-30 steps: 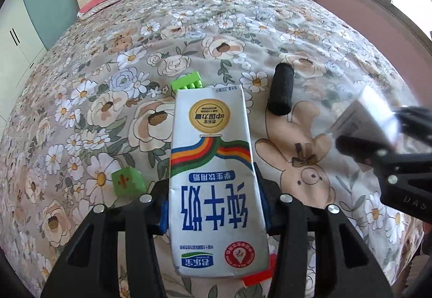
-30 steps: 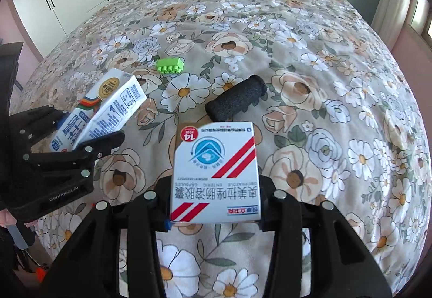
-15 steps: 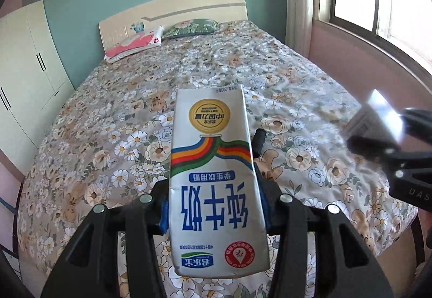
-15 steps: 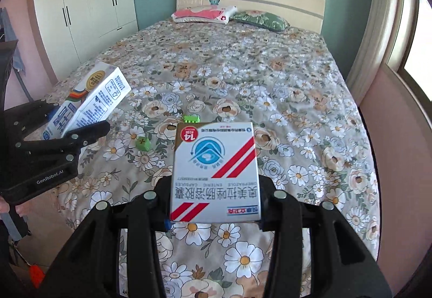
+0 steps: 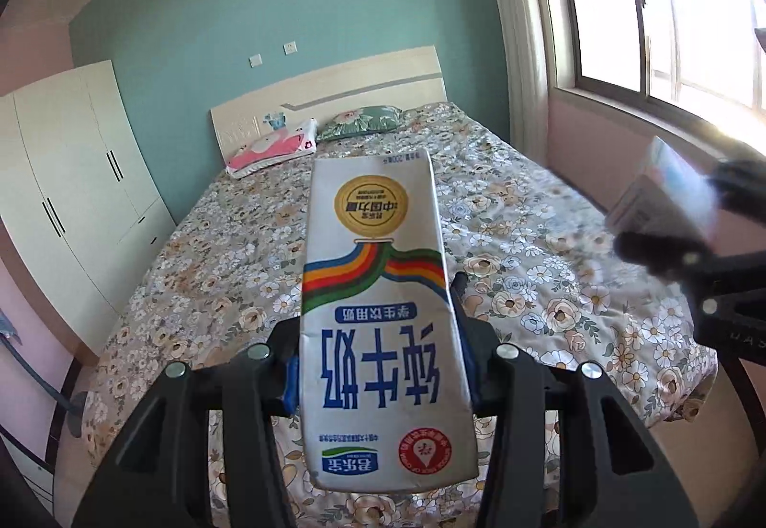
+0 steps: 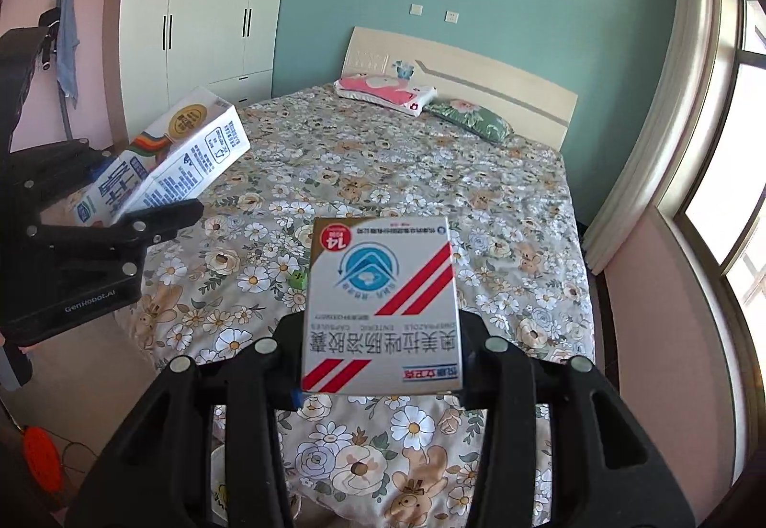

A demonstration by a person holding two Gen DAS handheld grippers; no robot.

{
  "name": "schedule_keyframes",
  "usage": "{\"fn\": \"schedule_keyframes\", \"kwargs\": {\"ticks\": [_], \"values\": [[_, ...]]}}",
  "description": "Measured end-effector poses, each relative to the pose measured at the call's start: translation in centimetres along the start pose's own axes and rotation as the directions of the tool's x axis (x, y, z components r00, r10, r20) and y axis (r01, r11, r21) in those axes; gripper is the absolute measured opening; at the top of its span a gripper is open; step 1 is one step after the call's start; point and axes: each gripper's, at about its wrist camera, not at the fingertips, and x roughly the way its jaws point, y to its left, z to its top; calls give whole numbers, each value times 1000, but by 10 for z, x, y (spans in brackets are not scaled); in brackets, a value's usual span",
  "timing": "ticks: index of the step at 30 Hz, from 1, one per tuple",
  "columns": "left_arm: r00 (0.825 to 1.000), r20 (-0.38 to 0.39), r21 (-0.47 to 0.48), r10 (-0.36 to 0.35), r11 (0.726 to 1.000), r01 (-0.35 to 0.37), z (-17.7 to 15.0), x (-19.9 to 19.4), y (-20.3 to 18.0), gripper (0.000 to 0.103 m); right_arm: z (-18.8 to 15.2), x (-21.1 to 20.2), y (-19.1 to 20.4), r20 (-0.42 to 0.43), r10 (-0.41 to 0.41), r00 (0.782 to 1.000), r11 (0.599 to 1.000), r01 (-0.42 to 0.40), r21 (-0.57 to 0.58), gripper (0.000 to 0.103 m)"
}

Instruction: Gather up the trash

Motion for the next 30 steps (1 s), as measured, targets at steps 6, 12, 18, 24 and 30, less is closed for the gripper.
{"fn": "schedule_keyframes", "kwargs": {"ticks": [6, 12, 18, 24, 30], "values": [[998, 36, 34, 58, 998, -59, -8, -60, 6, 50, -1, -64, 18, 50, -6, 999, 999, 8, -40, 44], [999, 32, 71, 44, 996, -46, -35, -92, 9, 50, -21, -101, 35, 38, 61, 997, 996, -58, -72, 44], [1000, -22, 60, -20, 998, 22, -75, -102, 19, 50, -54, -115, 52, 7, 115, 993, 989, -114, -97, 44], [998, -37, 74, -59, 995, 62, -113, -108, 19, 50, -87, -115, 61, -7, 152, 988, 984, -152, -93, 44], [994, -74, 89, -84, 992, 91, -152, -102, 10, 50, -117, -103, 72, -37, 186, 982, 979, -188, -75, 44]]}}
